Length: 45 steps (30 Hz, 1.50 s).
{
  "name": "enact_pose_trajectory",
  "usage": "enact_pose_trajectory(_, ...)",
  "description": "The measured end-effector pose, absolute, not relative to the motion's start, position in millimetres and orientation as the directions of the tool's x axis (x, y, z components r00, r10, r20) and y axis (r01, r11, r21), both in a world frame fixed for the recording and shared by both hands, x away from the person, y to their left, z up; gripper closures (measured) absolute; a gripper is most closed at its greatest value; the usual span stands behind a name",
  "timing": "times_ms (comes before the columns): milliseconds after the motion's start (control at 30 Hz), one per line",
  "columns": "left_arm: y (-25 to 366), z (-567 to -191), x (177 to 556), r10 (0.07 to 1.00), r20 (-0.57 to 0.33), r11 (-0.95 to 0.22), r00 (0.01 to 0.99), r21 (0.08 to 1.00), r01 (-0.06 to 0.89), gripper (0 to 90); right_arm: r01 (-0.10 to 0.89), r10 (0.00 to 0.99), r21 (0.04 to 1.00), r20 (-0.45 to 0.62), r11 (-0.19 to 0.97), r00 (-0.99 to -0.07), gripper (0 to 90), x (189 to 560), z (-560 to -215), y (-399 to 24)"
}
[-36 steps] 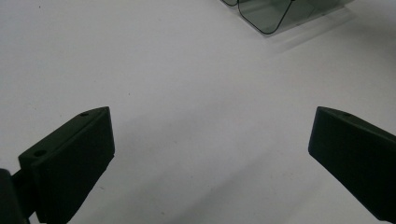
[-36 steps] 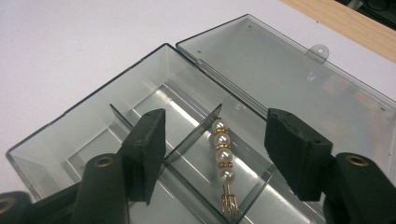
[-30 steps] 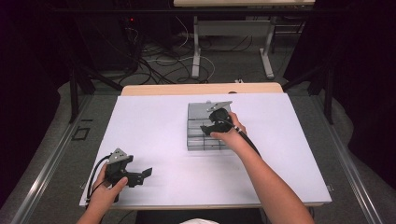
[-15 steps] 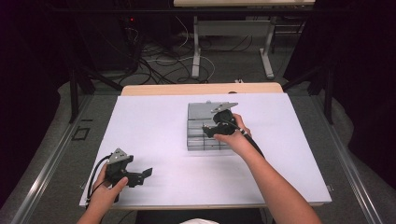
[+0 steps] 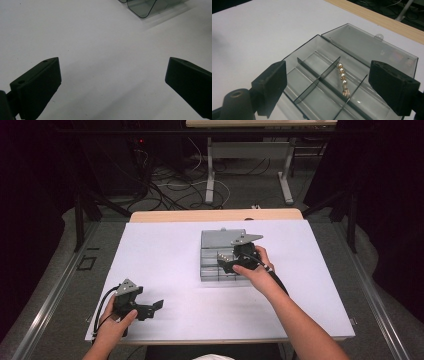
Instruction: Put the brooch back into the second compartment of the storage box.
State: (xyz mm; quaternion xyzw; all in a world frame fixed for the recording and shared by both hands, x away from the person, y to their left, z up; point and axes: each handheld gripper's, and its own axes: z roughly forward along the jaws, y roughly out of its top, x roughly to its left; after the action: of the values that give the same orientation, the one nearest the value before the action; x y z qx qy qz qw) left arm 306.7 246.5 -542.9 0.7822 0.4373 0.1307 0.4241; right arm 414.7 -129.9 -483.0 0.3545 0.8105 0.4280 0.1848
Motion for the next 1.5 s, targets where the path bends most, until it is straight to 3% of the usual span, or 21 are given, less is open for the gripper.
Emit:
enact_pose_trajectory(200,246,-543,307,0.794,-0.165,-0.260,0.585,0.778,0.572,0.2,0.418,0.724,0.828,0.022,0.373,-0.690,13.3,401,-483,-135)
enact_pose_trajectory(600,247,-542,307,0.794,-0.162,-0.260,0.586,0.781,0.568,0.2,0.416,0.743,0.845,0.035,0.335,-0.668,0.0,369,-492,-154)
enact_pose_trajectory(1100,246,-541,307,0.797,-0.173,-0.249,0.578,0.778,0.577,0.2,0.449,0.818,0.841,0.012,0.303,-0.574,0.0,335,-512,-208)
enact_pose_trajectory(1500,248,-541,307,0.806,-0.184,-0.220,0.562,0.789,0.574,0.2,0.463,0.832,0.836,0.013,0.295,-0.555,0.0,322,-524,-227)
